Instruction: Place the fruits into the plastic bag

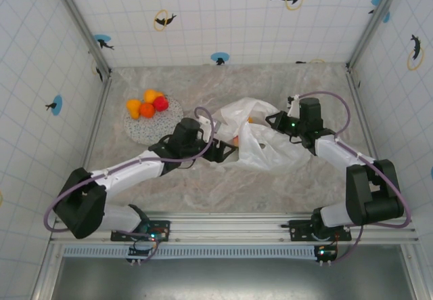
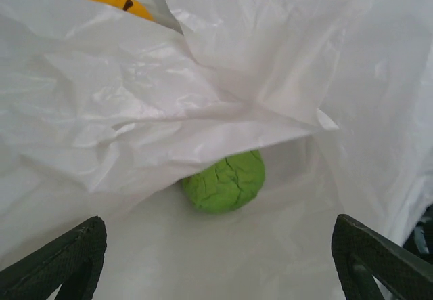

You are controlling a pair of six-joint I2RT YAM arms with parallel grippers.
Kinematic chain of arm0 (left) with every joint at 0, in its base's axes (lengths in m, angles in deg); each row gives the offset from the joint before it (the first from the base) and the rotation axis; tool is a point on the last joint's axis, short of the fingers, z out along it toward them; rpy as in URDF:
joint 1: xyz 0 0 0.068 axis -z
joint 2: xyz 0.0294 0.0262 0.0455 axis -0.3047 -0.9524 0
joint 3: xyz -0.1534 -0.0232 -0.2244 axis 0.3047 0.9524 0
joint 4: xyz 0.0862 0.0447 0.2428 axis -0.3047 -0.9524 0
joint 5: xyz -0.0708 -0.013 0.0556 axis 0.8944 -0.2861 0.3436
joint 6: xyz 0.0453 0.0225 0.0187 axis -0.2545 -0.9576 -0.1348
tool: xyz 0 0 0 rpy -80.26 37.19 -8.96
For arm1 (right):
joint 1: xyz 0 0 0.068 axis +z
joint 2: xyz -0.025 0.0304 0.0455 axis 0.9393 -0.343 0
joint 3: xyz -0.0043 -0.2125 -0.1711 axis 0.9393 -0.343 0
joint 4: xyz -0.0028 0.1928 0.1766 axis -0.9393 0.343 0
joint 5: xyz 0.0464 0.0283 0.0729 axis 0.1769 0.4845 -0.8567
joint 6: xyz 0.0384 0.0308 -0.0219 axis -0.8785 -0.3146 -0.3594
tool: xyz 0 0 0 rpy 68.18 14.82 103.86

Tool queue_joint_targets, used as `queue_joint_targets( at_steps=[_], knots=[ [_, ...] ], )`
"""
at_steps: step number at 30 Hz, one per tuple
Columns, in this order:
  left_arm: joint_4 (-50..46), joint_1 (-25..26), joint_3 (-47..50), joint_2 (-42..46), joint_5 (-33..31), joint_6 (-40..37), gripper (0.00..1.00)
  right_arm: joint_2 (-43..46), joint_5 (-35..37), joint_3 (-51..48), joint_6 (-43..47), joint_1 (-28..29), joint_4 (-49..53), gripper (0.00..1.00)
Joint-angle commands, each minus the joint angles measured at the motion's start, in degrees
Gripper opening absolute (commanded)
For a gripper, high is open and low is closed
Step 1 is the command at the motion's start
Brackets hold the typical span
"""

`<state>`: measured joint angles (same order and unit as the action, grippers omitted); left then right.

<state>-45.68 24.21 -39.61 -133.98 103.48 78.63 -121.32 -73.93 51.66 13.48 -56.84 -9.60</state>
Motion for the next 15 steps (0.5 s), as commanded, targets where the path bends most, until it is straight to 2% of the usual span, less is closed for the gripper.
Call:
queue_joint_targets(
  at_steps=[1, 4, 6, 13, 15],
  knots=[
    [-2.4, -1.7, 0.8, 4.0, 5.5, -2.3, 0.87, 0.5, 0.5, -0.7, 0.7, -0.2, -0.5, 0.0],
    [-1.3, -5.3, 1.5, 8.6, 7.3, -0.3, 0.84, 0.5, 0.3, -0.7, 0.6, -0.2, -0.6, 0.0],
    [-1.6, -8.1, 1.3, 11.3, 5.8, 0.8, 0.83, 0.6, 0.2, -0.7, 0.4, -0.2, -0.8, 0.0],
    [-10.8, -14.4, -4.3, 12.6, -15.7, 1.6, 0.85, 0.8, -0.4, -0.7, 0.0, -0.1, -1.9, 0.0],
    [-12.4, -16.9, -5.4, 11.9, -18.8, 2.4, 0.86, 1.0, -0.4, -0.7, 0.1, 0.0, -1.9, 0.0]
  ],
)
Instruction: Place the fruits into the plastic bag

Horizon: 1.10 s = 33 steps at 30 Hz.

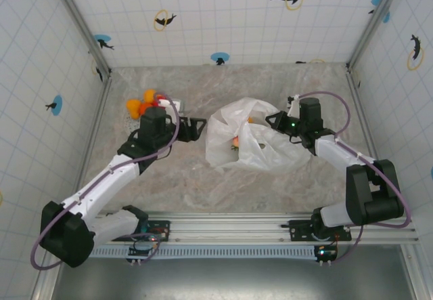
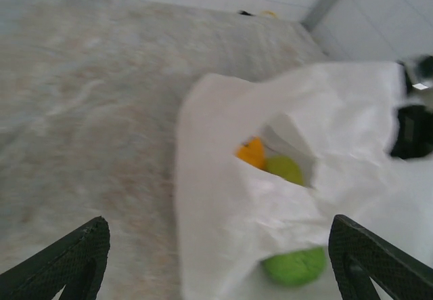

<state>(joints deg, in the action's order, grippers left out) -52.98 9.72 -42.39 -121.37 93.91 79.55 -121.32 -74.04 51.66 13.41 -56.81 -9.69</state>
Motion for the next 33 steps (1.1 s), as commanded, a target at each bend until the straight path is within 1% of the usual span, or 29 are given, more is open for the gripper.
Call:
queue_joint_targets(
  at_steps=[1, 4, 6, 10, 13, 14, 16, 19, 22, 28, 33],
  knots=[
    [-5.9, -5.0, -3.2, -1.1, -10.5, 2.1, 0.86, 1.1, -0.2, -0.7, 0.4, 0.1, -1.8, 0.0],
    [-7.7, -10.7, -4.6, -2.7, -12.1, 3.1, 0.86, 1.6, 0.6, -0.3, 1.9, 0.1, -0.6, 0.0],
    [-9.1, -14.7, -5.6, -4.4, -12.1, 3.5, 0.86, 1.7, 1.0, -0.1, 3.1, 0.3, 0.2, 0.0],
    [-10.4, -23.1, -8.0, -9.7, -12.6, 3.3, 0.86, 1.2, 0.3, 0.1, 4.1, 0.9, 0.0, 0.0],
    [-11.8, -27.3, -10.8, -15.3, -15.4, 2.5, 0.87, 0.3, -0.5, 0.2, 4.3, 1.5, -0.8, 0.0],
    [-12.6, -28.4, -13.0, -17.4, -16.4, 2.2, 0.87, -0.1, -0.9, 0.2, 4.4, 1.6, -1.0, 0.0],
    [-13.2, -30.0, -15.7, -21.3, -18.1, 0.8, 0.89, -0.4, -1.4, 0.2, 4.5, 1.6, -1.4, 0.0],
    [-15.1, -32.6, -20.7, -27.9, -18.4, -0.7, 0.9, -1.0, -2.2, 0.2, 4.6, 1.6, -1.9, 0.0],
    [-16.4, -34.0, -25.2, -33.9, -19.6, -2.4, 0.91, -1.3, -3.0, 0.2, 4.5, 1.6, -2.6, 0.0],
    [-16.4, -34.4, -32.0, -42.8, -17.6, -4.2, 0.94, -1.3, -3.6, 0.3, 4.3, 1.5, -2.9, 0.0],
    [-17.1, -34.5, -37.4, -48.8, -17.4, -5.4, 0.96, -0.9, -3.4, 0.2, 4.4, 1.3, -2.6, 0.0]
  ],
)
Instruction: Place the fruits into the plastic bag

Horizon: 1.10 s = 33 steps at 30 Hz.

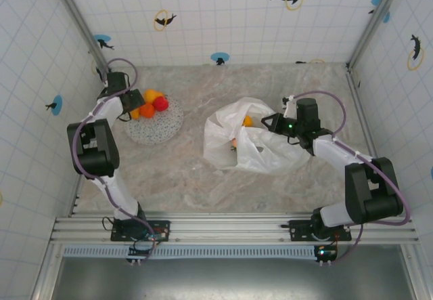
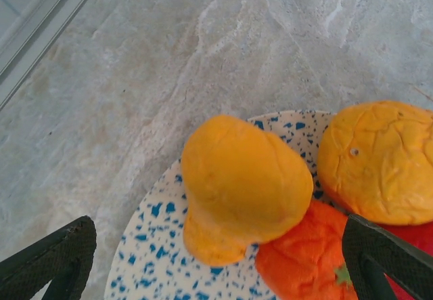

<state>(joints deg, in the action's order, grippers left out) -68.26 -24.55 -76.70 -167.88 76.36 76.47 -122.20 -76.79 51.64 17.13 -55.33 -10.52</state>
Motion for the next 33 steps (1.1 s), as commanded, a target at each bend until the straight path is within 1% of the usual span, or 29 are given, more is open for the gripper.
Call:
queue_joint_targets(
  at_steps=[1, 4, 7, 12, 21, 27, 31, 33],
  knots=[
    [-1.9, -0.3, -3.7, -3.4, 0.1, -2.5, 0.96, 0.1, -0.4, 0.1, 0.7, -0.2, -1.8, 0.0],
    [-2.9, -0.6, -6.1, -6.4, -0.3, -2.7, 0.96, 0.4, -0.2, -0.2, 0.7, -0.2, -1.6, 0.0],
    [-3.2, -1.3, -7.5, -8.1, 1.6, -2.4, 0.94, 0.4, 0.0, -0.5, 0.7, -0.3, -1.4, 0.0],
    [-2.8, -2.2, -7.9, -9.3, 4.8, -1.7, 0.91, 0.2, 0.0, -0.7, 0.4, -0.3, -1.7, 0.0],
    [-3.4, -3.5, -8.1, -10.8, 6.4, -0.9, 0.84, 0.1, -0.2, -1.5, 0.4, -0.2, -2.1, 0.0],
    [-3.6, -3.5, -7.7, -10.9, 6.8, -0.5, 0.75, 0.2, -0.2, -1.8, 0.4, -0.5, -2.1, 0.0],
    [-3.2, -3.6, -7.1, -9.4, 5.9, -0.2, 0.67, 0.4, -0.2, -2.0, 0.4, -0.8, -2.1, 0.0],
    [-2.7, -3.6, -6.6, -8.1, 5.4, -0.1, 0.66, 0.4, -0.3, -1.9, 0.3, -0.7, -2.2, 0.0]
  ],
)
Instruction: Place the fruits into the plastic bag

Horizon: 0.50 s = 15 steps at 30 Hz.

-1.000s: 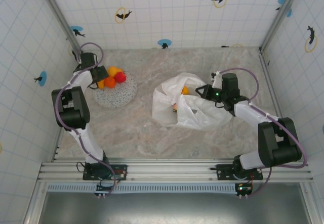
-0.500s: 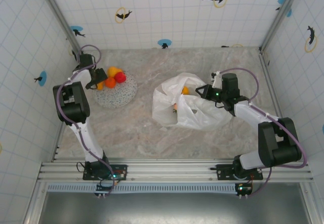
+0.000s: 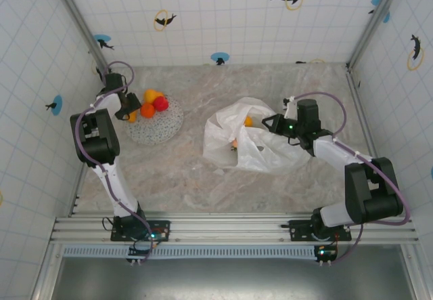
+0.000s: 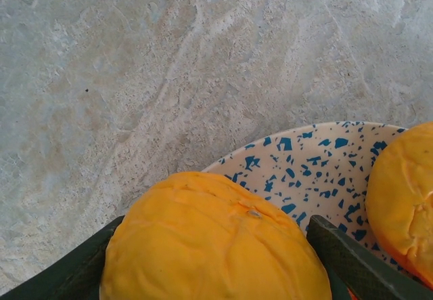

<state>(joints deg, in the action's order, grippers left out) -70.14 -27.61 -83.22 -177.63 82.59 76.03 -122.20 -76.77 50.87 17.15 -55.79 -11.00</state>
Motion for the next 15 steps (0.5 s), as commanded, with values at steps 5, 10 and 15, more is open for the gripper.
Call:
queue_joint_targets(
  at_steps=[5, 10, 15],
  knots=[
    [-0.5, -0.6, 0.7, 6.1, -3.8, 0.7, 0.64, 0.4, -0.4, -1.0, 0.1, -0.3, -1.7, 0.0],
    [0.0, -0.6, 5.7, 16.1, -5.9, 2.4, 0.64, 0.3, -0.3, -0.9, -0.3, -0.3, -1.8, 0.0],
    [9.8, -0.5, 20.8, 32.3, 8.0, 9.5, 0.63, -0.3, -0.6, -0.5, -0.8, -0.3, -2.3, 0.0]
  ],
)
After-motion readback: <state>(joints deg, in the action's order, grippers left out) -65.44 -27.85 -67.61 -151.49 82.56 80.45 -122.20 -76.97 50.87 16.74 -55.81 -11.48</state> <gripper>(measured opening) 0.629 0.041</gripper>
